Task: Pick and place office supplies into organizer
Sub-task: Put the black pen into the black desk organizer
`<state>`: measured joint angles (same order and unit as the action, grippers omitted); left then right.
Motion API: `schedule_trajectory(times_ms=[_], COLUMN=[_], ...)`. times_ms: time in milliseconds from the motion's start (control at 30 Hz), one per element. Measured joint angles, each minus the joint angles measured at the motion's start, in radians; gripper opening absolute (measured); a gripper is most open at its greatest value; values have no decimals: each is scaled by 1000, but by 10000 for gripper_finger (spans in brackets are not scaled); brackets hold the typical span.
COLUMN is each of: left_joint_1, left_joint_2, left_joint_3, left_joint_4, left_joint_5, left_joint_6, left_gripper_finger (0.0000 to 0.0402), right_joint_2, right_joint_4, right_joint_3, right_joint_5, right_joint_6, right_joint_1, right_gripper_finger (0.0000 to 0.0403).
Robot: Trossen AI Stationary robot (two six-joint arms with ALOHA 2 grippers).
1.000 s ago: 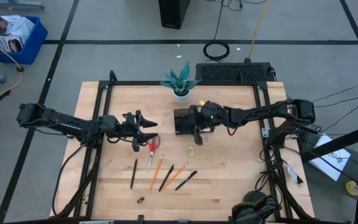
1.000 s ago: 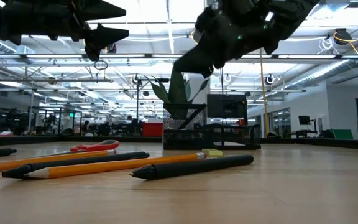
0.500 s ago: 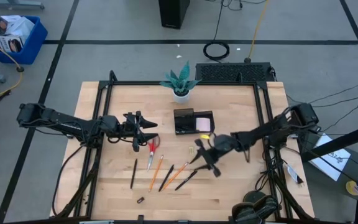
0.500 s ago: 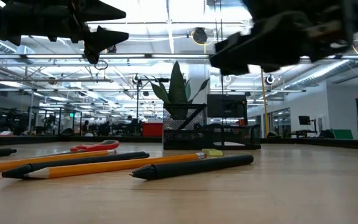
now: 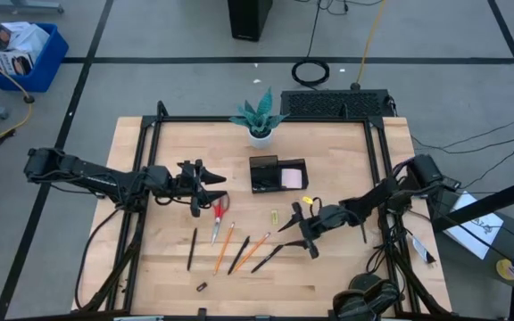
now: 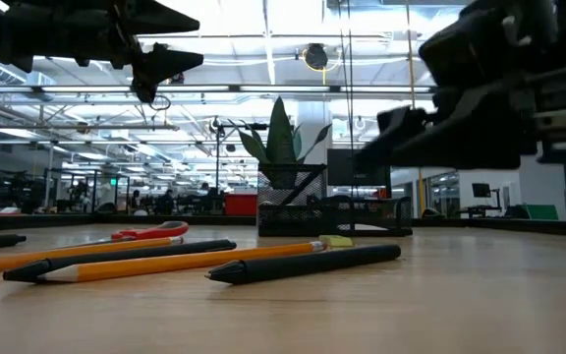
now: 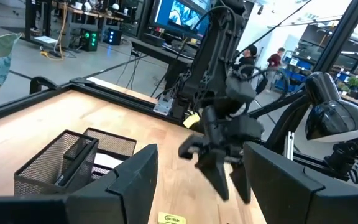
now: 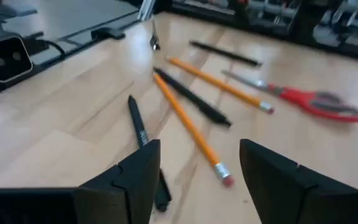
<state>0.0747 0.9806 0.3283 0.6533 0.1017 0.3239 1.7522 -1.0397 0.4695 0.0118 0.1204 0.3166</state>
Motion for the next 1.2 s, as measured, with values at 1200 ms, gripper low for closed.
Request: schedule_trajectory(times_ms=[1200], left_joint_1=[6], left_joint_2=[0], left_joint_3=[0], left_joint_4=[-15], left_joint_5=[4], left_joint_6=[26], left_gripper_finger=[241], right_joint_2=[241], right_joint_4=[77], right_joint_3=[115], right_joint_5=[123], right_joint_6=[-29], right_joint_1=[-1], right_gripper_finger=[60])
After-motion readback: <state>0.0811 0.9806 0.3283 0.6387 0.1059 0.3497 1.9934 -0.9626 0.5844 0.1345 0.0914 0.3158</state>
